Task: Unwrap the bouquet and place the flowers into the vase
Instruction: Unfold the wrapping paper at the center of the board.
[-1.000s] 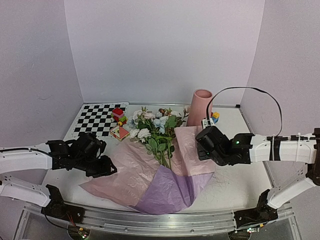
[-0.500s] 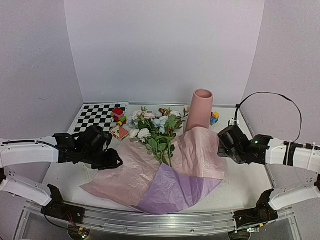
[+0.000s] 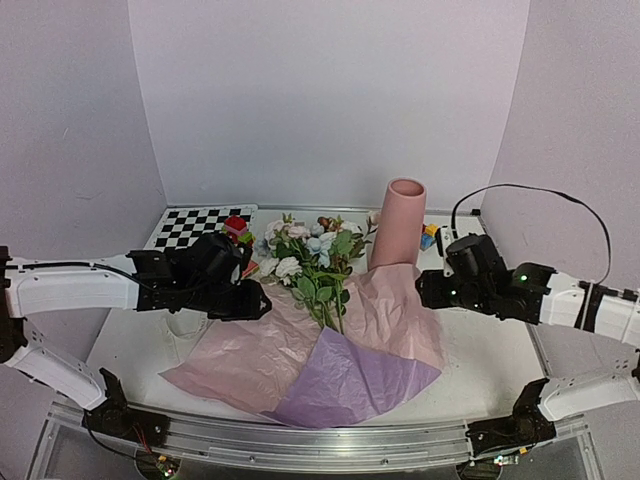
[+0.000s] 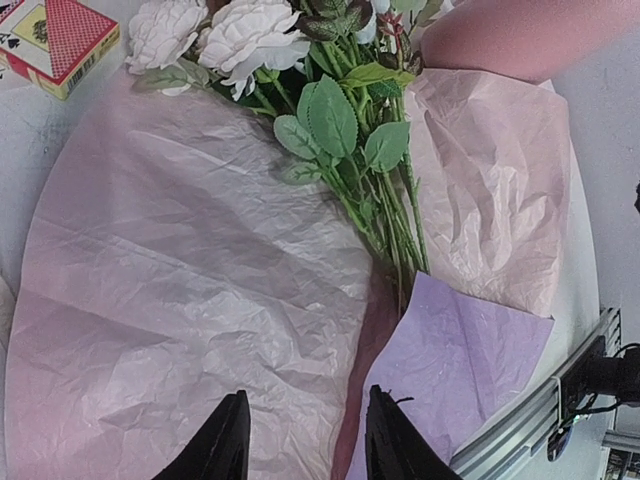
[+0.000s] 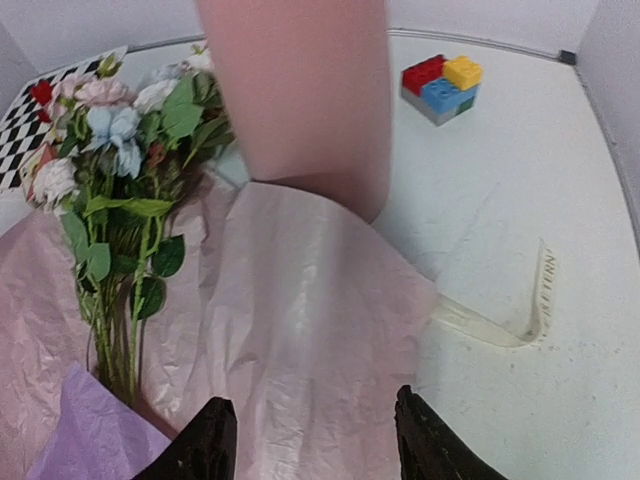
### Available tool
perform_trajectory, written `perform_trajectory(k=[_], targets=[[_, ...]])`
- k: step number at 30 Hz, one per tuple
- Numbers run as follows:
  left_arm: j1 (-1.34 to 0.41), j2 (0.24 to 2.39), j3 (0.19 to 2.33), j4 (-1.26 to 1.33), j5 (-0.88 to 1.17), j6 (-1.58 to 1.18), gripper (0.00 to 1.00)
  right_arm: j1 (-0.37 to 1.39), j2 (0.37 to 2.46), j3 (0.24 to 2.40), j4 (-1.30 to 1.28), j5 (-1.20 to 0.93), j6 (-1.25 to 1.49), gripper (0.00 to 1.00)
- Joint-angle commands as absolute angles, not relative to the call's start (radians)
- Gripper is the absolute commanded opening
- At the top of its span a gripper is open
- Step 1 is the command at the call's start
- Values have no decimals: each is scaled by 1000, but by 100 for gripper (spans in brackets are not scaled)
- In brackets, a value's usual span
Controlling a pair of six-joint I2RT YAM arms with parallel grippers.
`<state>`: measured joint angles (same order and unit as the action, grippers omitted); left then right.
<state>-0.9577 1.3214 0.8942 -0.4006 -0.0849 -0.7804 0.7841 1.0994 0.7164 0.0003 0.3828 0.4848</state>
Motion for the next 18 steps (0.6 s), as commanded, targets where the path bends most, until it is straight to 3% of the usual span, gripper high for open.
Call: perform_trajectory(k=[1,4,7,8,18], targets=[[-965,1400,980,-354,-123,-746,40,782,1230,786,88,201,434,51],[-965,1461,1002,-337,-162,-762,40,782,1305,797,135,156,458,39],[-965,1521,1014,-311,-191,-787,39,779,1382,806,156,161,487,4],[-965,1540,1018,-305,-198,-794,38,774,1404,807,161,163,495,1],[-923,1656,994,-227,-233,-877,32,622,1539,729,245,129,549,0]])
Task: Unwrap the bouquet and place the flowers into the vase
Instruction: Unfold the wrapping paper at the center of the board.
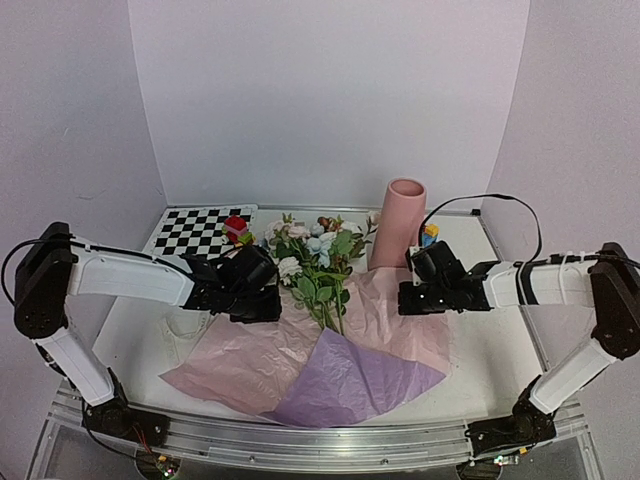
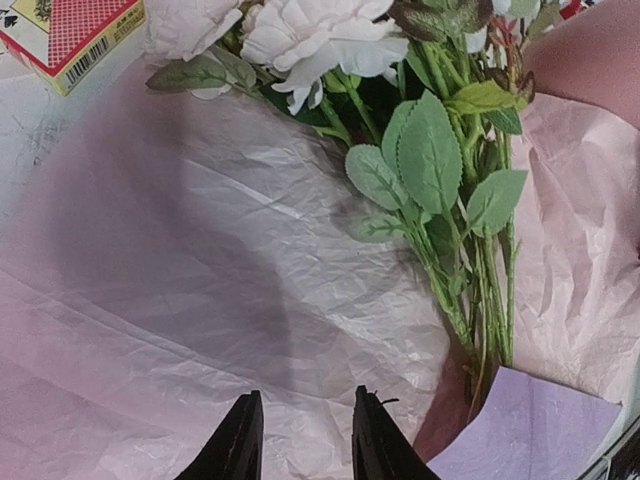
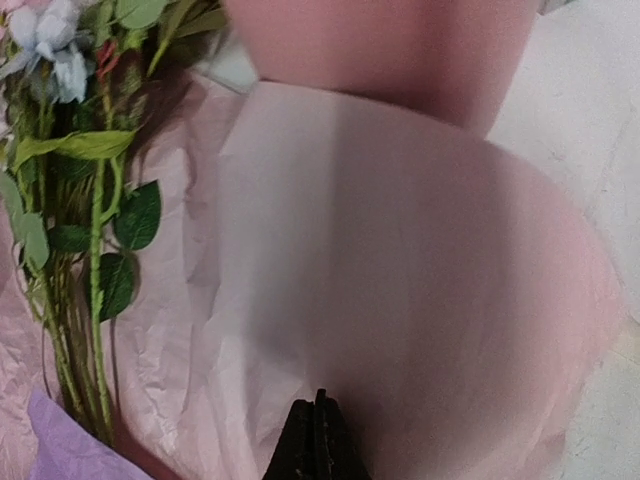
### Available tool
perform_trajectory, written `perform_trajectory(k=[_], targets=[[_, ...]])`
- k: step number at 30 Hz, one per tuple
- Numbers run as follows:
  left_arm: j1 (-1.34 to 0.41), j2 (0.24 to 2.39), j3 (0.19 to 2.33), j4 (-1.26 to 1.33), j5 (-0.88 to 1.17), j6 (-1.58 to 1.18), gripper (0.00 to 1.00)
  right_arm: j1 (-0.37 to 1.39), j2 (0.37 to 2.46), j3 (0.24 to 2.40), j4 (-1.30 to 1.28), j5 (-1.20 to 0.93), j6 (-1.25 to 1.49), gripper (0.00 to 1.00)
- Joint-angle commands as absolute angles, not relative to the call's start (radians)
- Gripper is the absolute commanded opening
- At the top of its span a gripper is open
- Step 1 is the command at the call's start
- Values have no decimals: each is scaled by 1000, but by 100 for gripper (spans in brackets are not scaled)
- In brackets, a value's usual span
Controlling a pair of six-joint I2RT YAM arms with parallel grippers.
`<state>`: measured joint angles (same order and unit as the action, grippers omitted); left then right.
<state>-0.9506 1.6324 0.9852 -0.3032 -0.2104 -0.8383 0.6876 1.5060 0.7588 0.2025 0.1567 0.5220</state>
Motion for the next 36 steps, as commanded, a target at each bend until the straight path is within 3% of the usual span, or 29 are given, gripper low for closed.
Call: perform_trajectory(k=[1,7,19,36], targets=[[-917,1670,990,-223,-227,-879,31,601,1553,722,253,111,550,0],[-903,1727,981,-215,-214,-893,29,504,1607,693,301,-24,595,0],[-873,1776,948,-214,-186,-932,24,420,1674,660,322,-56,674,0],[-826,1895,988,-177,-207,-931,22,313,1811,841,260,-40,686,0]])
